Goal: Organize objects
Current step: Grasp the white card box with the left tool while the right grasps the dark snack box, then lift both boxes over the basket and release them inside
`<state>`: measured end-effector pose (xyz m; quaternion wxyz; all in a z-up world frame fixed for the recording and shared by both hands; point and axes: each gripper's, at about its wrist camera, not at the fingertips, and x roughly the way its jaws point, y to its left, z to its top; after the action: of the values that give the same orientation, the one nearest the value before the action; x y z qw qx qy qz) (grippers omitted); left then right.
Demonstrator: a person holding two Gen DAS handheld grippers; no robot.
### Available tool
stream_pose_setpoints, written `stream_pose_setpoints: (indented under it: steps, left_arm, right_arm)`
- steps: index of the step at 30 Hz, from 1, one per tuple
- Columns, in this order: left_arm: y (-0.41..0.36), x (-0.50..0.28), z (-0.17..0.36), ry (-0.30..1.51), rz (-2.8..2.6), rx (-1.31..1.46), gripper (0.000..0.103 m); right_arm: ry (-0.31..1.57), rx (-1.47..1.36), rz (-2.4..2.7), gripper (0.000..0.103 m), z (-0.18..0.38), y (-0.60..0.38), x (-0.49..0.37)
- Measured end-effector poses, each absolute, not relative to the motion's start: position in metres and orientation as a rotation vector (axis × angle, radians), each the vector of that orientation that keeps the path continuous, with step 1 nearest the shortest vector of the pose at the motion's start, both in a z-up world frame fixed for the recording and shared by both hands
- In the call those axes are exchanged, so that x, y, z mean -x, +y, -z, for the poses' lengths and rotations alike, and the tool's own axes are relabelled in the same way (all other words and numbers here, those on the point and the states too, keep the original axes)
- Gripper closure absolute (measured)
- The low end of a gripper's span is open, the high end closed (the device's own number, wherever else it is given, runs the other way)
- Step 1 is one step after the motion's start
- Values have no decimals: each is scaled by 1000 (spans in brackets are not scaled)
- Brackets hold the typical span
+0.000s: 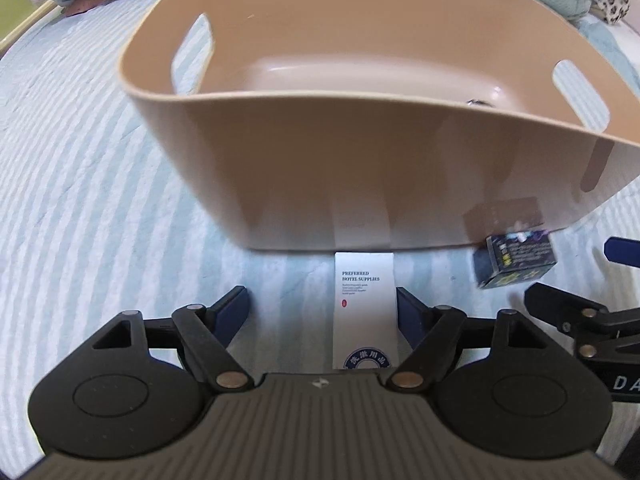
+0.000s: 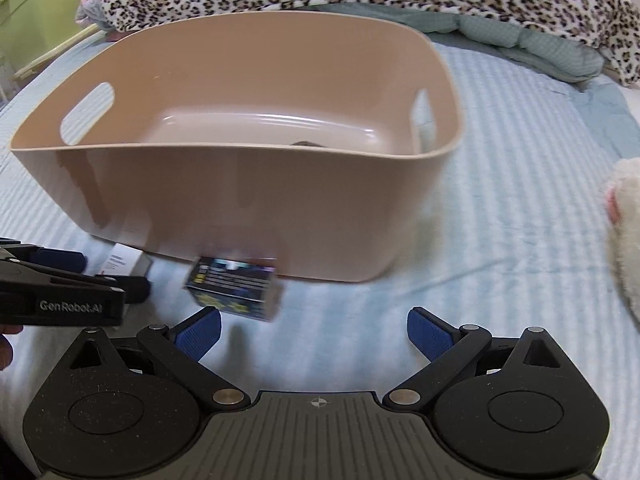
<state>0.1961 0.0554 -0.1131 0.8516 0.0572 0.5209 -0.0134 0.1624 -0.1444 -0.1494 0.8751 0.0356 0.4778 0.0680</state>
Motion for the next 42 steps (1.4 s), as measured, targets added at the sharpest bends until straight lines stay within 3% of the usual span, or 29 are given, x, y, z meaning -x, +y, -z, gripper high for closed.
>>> stream_pose_setpoints:
  steps: [4, 9, 11, 13, 14, 18, 19, 30, 42]
  left_arm:
    - [72, -199, 111, 1129, 14, -89, 18]
    - [73, -195, 108, 1143, 33, -93, 20]
    - [74, -193, 108, 1139, 32, -81, 23]
    - [74, -189, 105, 1131, 47, -96, 38]
    - [73, -187, 103, 1126, 53, -103, 42]
    - [81, -183, 97, 1123, 38, -51, 70]
    - [84, -181, 95, 1122, 35, -30, 70]
    - [88, -156, 76, 1096, 37, -23, 71]
    - [71, -135, 22, 943, 70, -77, 71]
  right_arm:
    - [1004, -94, -162, 2, 153, -133, -168]
    - [1014, -130, -155, 2, 159, -126, -175]
    - [1015, -135, -135, 3, 162, -125, -178]
    - [1016, -144, -123, 7, 164, -125, -179]
    - [1008, -141, -121, 13, 164, -125, -179]
    - [966, -134, -110, 53, 158, -127, -172]
    - [961, -144, -111, 55, 157, -129, -170]
    - [943, -164, -122, 55, 146, -146, -151]
    - [829, -157, -180, 55, 92, -150, -123]
